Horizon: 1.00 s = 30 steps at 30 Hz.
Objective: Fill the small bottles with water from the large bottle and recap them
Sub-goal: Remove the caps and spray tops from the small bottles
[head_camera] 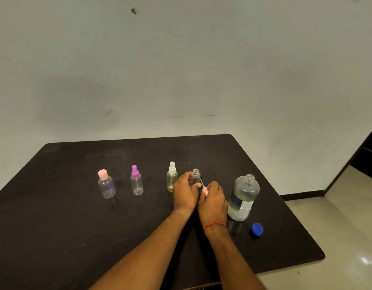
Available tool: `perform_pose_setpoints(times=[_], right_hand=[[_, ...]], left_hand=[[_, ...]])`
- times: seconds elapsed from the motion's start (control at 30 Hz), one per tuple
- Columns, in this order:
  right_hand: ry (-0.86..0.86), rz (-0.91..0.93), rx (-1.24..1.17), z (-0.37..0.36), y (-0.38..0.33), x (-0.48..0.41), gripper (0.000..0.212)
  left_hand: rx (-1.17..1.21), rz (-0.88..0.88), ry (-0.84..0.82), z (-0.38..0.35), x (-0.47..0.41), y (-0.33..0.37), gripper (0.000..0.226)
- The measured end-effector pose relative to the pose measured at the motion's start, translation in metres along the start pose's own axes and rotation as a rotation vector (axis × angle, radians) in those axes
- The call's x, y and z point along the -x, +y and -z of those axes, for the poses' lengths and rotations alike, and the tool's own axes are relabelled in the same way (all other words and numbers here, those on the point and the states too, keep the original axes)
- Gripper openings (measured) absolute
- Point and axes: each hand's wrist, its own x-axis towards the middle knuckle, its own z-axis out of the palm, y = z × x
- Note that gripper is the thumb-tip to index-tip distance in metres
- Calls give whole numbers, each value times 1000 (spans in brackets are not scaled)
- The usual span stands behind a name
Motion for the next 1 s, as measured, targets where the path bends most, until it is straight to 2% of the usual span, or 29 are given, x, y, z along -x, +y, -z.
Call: perform_pose_setpoints(times=[0.17,0.63,1.0], right_hand=[[1,-1,36,-8,4,-18,16],[-63,-19,124,-16,7,-32,24],[-85,15,154,-15,6,-30,25]], left_hand=[[12,53,-31,-3,-3,-5,30],[-42,16,-51,-7,-3,-4,36],[28,-37,-21,4,8,8,34]])
